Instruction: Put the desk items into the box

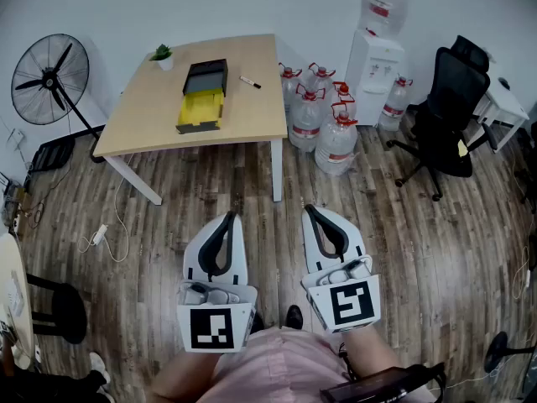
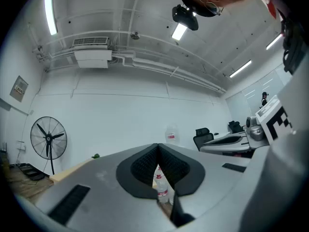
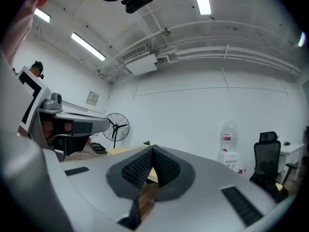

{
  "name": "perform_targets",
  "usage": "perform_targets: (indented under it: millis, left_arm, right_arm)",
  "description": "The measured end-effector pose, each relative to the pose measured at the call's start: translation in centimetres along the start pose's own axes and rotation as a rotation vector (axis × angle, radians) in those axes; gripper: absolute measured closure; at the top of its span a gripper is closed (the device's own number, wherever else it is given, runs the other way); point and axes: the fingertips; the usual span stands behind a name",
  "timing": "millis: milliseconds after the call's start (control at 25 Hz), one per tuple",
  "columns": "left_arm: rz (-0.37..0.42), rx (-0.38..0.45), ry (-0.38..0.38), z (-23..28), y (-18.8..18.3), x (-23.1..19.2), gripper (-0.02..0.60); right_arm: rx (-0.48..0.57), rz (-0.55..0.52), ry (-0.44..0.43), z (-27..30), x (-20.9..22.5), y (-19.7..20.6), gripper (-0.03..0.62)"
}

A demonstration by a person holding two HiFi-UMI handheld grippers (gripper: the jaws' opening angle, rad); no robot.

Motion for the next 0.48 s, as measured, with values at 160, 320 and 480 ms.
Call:
perform_targets:
  millis: [160, 320, 480]
  left_arm:
    - [-0.006, 0.003, -0.015, 0.8, 0.2, 1.2, 0.571]
    - [0.015, 0.023, -0.024, 1.4, 0.5, 2.5, 0.571]
    - [-0.005, -0.012, -0.057, 2.2, 1.5, 3.4, 0.571]
  right_arm:
    - [0.009, -0.002, -0.007, -0.2, 1.4, 0.4, 0.594]
    - [0.010, -0.006, -0.023, -0.6, 2.6, 1.2, 0.594]
    - [0.011, 0.007, -0.052, -0.7, 3.8, 2.2, 0.592]
Point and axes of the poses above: the fingertips, and each gripper's own axes: z forward along the fingers, x to its right, y out of its underside, and after that the axes turned 10 degrees about -z, right-handed
